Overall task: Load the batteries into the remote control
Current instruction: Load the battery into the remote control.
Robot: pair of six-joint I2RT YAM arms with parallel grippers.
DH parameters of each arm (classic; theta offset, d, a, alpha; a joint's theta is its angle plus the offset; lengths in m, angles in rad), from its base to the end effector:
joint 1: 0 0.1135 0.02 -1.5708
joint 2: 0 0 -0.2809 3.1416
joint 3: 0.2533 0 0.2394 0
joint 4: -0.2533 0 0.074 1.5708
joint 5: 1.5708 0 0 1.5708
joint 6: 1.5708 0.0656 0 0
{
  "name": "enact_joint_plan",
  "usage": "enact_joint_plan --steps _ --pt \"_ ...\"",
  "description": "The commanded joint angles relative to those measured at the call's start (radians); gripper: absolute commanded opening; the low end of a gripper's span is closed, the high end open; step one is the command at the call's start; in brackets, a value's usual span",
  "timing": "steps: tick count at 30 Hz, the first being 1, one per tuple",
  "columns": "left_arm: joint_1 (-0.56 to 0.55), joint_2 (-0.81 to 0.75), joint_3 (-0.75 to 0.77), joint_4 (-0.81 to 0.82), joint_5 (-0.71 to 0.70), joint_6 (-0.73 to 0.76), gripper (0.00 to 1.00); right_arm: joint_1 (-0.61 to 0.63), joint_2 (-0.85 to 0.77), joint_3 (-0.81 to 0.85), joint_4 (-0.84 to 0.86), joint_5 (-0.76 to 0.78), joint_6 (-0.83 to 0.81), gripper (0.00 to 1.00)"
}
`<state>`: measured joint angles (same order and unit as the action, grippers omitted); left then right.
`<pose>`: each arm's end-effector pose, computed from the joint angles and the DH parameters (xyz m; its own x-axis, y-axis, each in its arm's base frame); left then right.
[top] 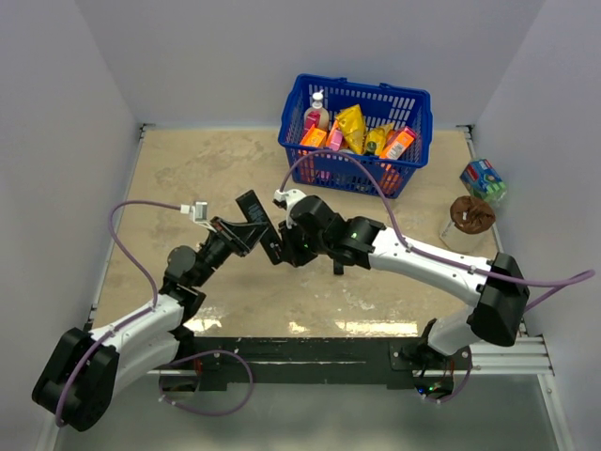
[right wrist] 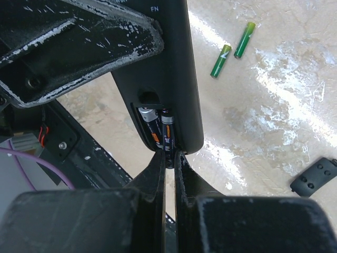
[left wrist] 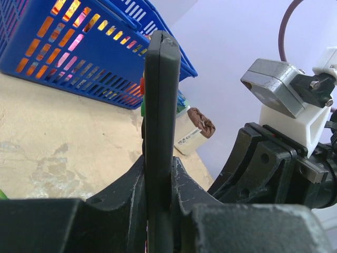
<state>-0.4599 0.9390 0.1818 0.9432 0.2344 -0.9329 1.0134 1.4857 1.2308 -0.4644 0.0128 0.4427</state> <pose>0.1717 -0.1021 0.2501 -0.4125 -0.6677 -0.6197 0.5120 0.3928 -0.7639 0.1809 0.2885 0.3010 -0.6763 -0.2751 -0.6834 -0.6129 0.7249 0.3146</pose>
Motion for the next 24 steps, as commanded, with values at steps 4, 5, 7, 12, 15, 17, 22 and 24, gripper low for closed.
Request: enact_joint_plan --steps 4,5,7,12,15,17,22,24 --pt "-0.029 0.012 -0.022 0.155 -0.024 -0.175 0.0 -0.001 0.016 0.099 -0.046 0.055 -0.022 0.0" --pt "-0.031 0.014 -0.024 0.154 -0.029 -0.182 0.0 0.001 0.021 0.107 -0.069 0.061 -0.025 0.0" --pt "-0.033 0.018 -0.022 0.141 -0.038 -0.208 0.0 0.001 0.028 0.13 -0.085 0.076 -0.044 0.0" --pt "-0.034 0.018 -0.015 0.098 -0.05 -0.254 0.0 -0.001 0.05 0.164 -0.128 0.07 -0.071 0.0" --pt "-0.034 0.011 -0.016 0.094 -0.058 -0.256 0.0 0.001 0.059 0.177 -0.146 0.055 -0.076 0.0" --pt "-0.034 0.006 -0.016 0.091 -0.058 -0.257 0.0 0.001 0.07 0.187 -0.163 0.049 -0.078 0.0" --pt "-0.034 0.007 -0.016 0.094 -0.061 -0.28 0.0 -0.001 0.088 0.216 -0.198 0.042 -0.079 0.06" --pt "-0.034 0.007 -0.016 0.094 -0.066 -0.287 0.0 0.001 0.097 0.228 -0.217 0.041 -0.082 0.1"
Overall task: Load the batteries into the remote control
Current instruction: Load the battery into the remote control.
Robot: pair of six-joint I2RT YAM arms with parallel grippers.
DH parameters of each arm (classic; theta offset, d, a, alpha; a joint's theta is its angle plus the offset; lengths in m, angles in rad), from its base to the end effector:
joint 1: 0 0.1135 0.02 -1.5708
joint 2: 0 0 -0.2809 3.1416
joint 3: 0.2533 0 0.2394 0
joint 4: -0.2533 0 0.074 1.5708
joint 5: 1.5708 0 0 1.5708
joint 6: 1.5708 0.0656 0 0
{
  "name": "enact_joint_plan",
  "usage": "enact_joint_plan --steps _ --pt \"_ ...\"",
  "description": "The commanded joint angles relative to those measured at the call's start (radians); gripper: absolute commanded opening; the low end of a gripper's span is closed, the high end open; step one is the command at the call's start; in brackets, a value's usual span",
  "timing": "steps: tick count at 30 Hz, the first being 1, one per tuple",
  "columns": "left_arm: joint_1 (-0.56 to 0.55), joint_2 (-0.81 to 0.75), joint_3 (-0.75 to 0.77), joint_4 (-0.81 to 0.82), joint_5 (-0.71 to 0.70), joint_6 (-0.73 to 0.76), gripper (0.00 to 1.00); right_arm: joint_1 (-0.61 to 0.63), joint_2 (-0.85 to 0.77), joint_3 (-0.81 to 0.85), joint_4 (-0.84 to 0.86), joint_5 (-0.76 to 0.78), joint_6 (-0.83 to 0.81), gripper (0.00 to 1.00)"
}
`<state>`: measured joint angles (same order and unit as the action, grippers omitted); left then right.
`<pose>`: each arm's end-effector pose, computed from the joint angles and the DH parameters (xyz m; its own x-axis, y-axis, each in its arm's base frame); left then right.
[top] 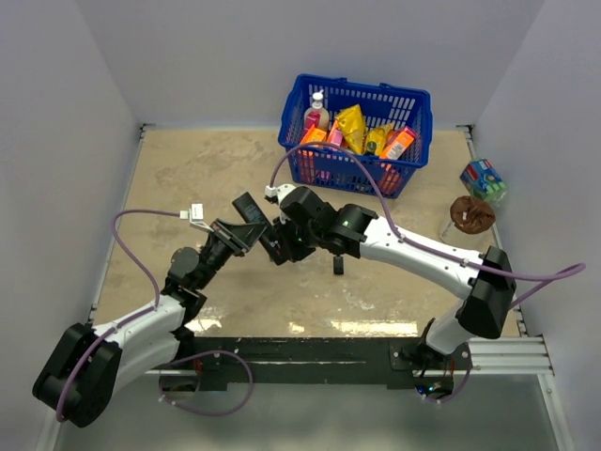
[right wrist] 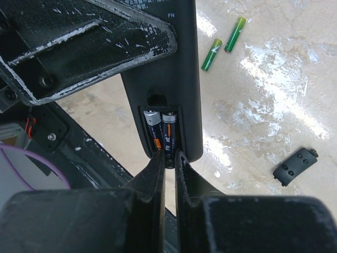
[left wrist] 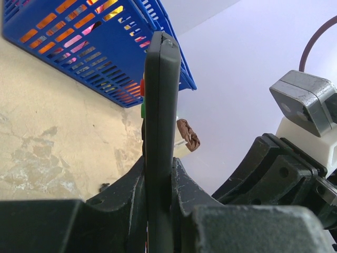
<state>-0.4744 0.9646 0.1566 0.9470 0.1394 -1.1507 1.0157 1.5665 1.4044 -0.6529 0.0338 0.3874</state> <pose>0.1747 -0.1000 0.2375 -0.4745 -0.7728 -0.4215 0.3470 0.2759 -0.8964 0.1879 0.2988 0.3146 -0.6714 -0.3662 -0.6443 -0.6302 0.7396 0.2363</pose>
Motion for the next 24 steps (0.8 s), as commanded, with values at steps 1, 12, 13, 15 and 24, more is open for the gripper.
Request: enact_joint_plan --steps 1,12,13,15,24 --pt "-0.02 -0.018 0.009 0.091 0.029 -0.069 0.0 -0.002 0.018 0.057 -0.033 0.02 -0.027 0.11" --pt "-0.02 -0.017 -0.015 0.133 0.012 -0.09 0.0 -0.003 0.017 0.073 -0.056 0.04 -0.028 0.28" --pt "-0.02 -0.017 -0.02 0.137 0.012 -0.092 0.0 -0.003 0.014 0.073 -0.056 0.041 -0.028 0.29" --pt "-0.02 -0.015 -0.026 0.147 0.008 -0.106 0.0 -0.003 0.012 0.07 -0.056 0.048 -0.027 0.31" --pt "-0.018 -0.009 -0.046 0.142 -0.009 -0.175 0.0 -0.002 -0.005 0.074 -0.062 0.08 -0.028 0.36"
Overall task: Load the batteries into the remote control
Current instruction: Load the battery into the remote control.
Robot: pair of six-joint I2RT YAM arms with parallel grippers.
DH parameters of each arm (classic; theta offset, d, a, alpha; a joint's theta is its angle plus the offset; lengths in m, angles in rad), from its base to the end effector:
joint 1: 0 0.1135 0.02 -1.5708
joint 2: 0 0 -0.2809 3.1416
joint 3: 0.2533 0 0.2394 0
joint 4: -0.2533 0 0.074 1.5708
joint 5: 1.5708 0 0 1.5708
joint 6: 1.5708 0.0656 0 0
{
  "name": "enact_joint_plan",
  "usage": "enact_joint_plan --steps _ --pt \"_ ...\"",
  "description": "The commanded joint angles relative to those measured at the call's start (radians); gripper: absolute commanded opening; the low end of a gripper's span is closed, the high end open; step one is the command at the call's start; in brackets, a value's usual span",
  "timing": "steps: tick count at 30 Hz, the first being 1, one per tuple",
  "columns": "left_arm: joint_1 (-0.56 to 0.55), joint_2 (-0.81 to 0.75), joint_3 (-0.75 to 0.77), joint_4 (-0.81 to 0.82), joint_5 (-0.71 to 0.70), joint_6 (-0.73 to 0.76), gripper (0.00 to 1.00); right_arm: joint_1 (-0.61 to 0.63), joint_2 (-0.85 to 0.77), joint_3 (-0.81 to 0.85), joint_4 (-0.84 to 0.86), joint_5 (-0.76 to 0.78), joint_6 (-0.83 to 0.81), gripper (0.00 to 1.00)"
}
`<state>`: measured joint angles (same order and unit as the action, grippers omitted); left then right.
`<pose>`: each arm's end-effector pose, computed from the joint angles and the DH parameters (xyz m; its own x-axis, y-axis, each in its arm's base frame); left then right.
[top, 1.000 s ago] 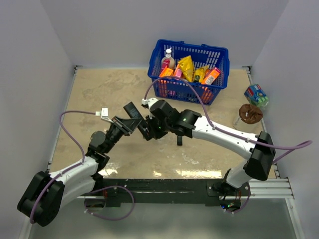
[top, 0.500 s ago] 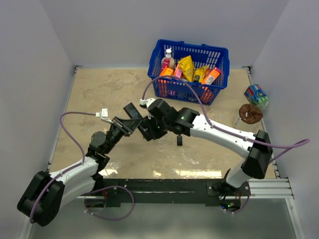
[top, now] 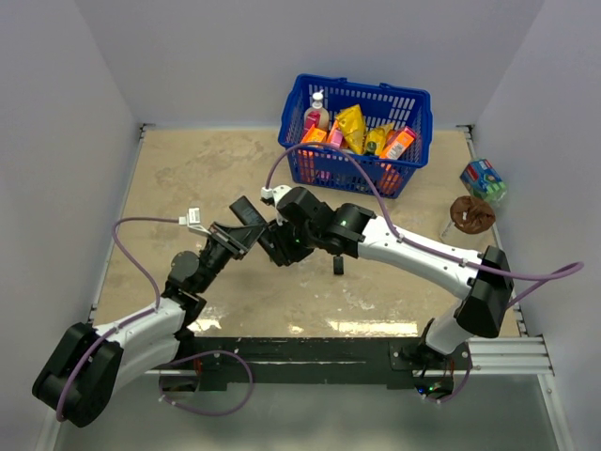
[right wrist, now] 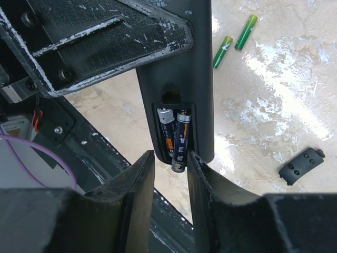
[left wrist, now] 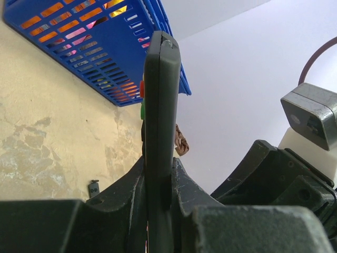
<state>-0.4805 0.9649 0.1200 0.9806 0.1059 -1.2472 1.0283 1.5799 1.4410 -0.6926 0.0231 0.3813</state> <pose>0.1712 -0.0971 0.2297 -0.4857 -0.8100 -0.3286 0.2894 0.2057 -0.9348 0.1843 0.3028 0.3186 -0.6697 -0.3904 -0.6317 -0.6453 0.7269 0.2349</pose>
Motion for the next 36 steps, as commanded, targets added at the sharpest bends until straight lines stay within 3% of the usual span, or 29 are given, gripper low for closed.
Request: enact_joint_plan --steps 1,13,23,36 --pt "-0.013 -0.009 -0.011 0.109 0.021 -0.086 0.0 -0.014 -0.018 0.041 -0.027 0.095 -0.022 0.36" --pt "-0.012 -0.037 -0.033 0.089 -0.015 -0.156 0.0 -0.014 -0.032 0.055 -0.05 0.136 -0.028 0.4" --pt "-0.012 -0.045 -0.042 0.089 -0.028 -0.202 0.0 -0.014 -0.049 0.059 -0.022 0.084 -0.03 0.41" --pt "-0.012 -0.038 -0.042 0.078 -0.021 -0.255 0.0 -0.014 -0.1 0.078 0.056 0.043 -0.032 0.58"
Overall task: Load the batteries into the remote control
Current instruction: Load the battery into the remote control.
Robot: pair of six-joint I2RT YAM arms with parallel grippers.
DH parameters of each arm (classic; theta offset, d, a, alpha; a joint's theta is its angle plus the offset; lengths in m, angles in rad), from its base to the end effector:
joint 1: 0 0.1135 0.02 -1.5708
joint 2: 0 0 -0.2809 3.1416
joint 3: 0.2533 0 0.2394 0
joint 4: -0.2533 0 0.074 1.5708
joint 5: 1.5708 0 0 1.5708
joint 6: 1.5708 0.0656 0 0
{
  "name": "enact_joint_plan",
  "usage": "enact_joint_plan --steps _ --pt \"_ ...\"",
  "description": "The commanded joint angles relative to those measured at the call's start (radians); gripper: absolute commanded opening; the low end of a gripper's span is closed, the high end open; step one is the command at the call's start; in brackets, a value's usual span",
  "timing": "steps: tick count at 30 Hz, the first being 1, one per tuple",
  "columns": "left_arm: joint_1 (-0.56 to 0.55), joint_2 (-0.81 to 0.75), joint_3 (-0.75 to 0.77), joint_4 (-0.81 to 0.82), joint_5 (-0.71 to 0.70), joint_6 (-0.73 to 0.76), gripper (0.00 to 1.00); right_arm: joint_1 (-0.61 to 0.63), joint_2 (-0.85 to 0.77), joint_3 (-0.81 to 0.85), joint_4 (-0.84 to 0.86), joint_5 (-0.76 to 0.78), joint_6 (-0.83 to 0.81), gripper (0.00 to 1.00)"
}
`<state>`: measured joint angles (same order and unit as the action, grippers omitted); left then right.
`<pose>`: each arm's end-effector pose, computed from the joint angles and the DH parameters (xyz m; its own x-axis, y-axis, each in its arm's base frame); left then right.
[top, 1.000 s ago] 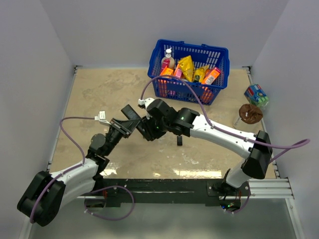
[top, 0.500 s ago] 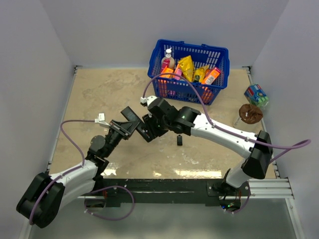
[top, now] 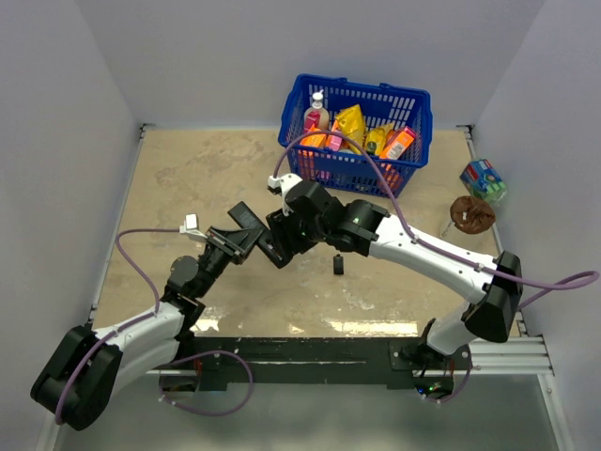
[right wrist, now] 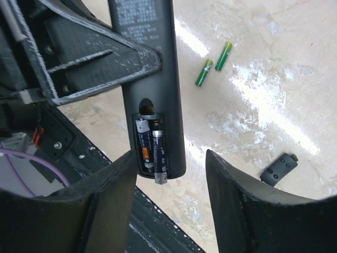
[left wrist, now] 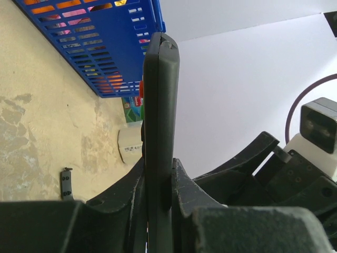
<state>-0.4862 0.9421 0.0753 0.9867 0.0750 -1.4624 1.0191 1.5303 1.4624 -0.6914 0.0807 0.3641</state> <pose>0.1648 -0.0926 0.2195 -0.5172 -0.8479 -0.1163 0.1627 0.0361 -0.9860 0.1853 0.2911 0.3423 -0.6285 -0.3441 -0.6975 -0.6361 0.7435 0.2064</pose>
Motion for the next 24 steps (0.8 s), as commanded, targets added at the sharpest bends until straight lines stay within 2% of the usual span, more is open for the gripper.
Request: enact_joint_plan --steps 1,7,11,13,18,24 --pt "-0.006 -0.016 0.003 0.07 0.011 -0.045 0.0 -0.007 -0.056 0.056 0.076 -0.024 -0.016 0.6" --pt "-0.005 -0.023 0.017 0.044 0.026 -0.068 0.0 -0.013 -0.186 -0.042 0.225 -0.105 -0.146 0.63" --pt "-0.003 -0.029 0.041 0.027 0.043 -0.096 0.0 -0.037 -0.31 -0.152 0.292 -0.171 -0.281 0.71" --pt "-0.002 -0.037 0.058 0.012 0.055 -0.104 0.0 -0.06 -0.372 -0.215 0.328 -0.257 -0.338 0.74" --pt "0.001 -0.048 0.118 -0.055 0.091 -0.061 0.0 -0.151 -0.424 -0.332 0.391 -0.49 -0.399 0.75" --pt "0.001 -0.052 0.161 -0.089 0.112 -0.033 0.0 -0.201 -0.418 -0.399 0.457 -0.579 -0.407 0.73"
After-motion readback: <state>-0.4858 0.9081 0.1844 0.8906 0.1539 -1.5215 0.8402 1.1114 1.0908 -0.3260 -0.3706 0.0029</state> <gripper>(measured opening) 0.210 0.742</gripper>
